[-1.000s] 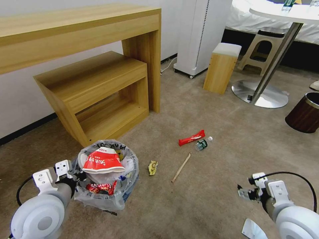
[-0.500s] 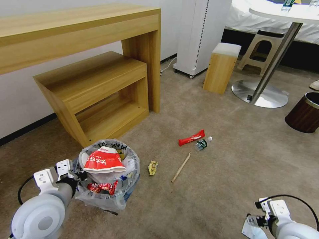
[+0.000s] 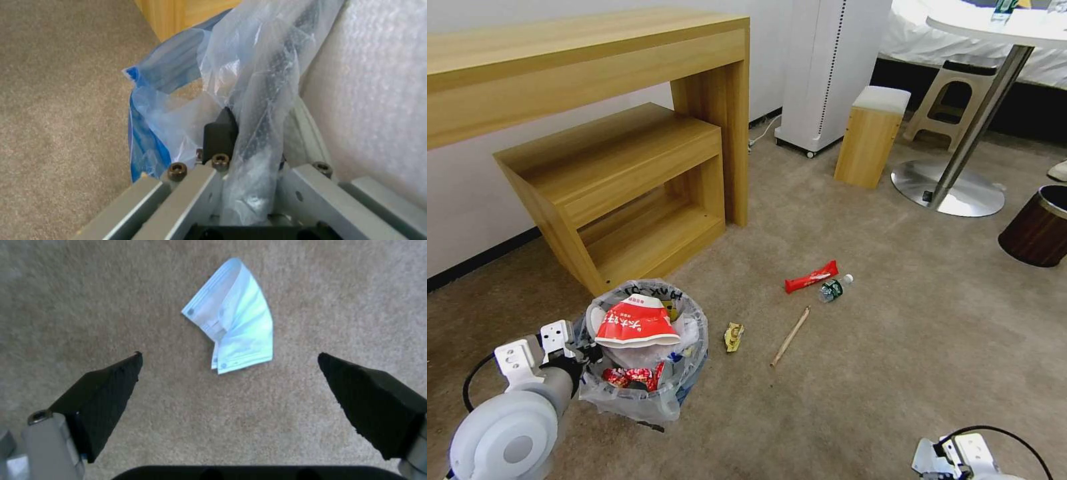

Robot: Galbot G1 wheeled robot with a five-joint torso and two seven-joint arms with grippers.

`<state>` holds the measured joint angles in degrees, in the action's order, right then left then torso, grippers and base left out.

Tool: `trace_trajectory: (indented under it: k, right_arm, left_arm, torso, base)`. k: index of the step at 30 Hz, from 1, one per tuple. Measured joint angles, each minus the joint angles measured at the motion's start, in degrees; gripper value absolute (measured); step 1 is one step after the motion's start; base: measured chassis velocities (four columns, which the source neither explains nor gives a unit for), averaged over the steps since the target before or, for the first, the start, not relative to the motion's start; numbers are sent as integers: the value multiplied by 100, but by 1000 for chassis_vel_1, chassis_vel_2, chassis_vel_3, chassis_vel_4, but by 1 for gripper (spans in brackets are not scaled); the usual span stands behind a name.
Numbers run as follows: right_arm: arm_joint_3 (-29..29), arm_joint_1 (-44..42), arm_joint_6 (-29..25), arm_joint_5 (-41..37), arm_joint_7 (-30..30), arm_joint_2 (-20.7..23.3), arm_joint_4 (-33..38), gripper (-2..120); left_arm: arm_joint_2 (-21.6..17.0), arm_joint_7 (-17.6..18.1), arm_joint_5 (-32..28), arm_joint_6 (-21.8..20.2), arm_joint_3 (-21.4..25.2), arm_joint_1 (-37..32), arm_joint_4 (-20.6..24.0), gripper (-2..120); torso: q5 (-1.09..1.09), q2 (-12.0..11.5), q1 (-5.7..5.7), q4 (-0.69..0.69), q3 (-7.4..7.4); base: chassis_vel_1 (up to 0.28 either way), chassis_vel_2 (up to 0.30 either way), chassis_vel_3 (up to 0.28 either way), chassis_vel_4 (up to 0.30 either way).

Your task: Pick up the trash bin and place the garbage on the floor into it.

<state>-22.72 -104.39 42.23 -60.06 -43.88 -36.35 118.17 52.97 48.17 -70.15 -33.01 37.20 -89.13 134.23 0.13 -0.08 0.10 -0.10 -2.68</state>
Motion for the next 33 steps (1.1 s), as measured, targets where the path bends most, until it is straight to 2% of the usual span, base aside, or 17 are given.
trace_trajectory:
  k: [15, 28, 33]
  right_arm:
    - [861, 872, -8, 90, 153, -253, -715, 100]
    - [1151, 1484, -8, 79, 330, -268, -1147, 100]
    - [1239, 1670, -8, 79, 401, -270, -1291, 94]
  left_arm:
    - [-42, 9, -2, 4, 8, 43, -49, 0]
    - [-39, 2, -9, 4, -47, 128, -160, 0]
    - [-44, -2, -9, 4, -49, 136, -179, 0]
  torso:
    - [0, 0, 0, 0, 0]
    - [0, 0, 0, -1, 0]
    - [0, 0, 0, -1, 0]
  base:
    - [0, 0, 0, 0]
    - [0, 0, 0, 0]
    - [0, 0, 0, 0]
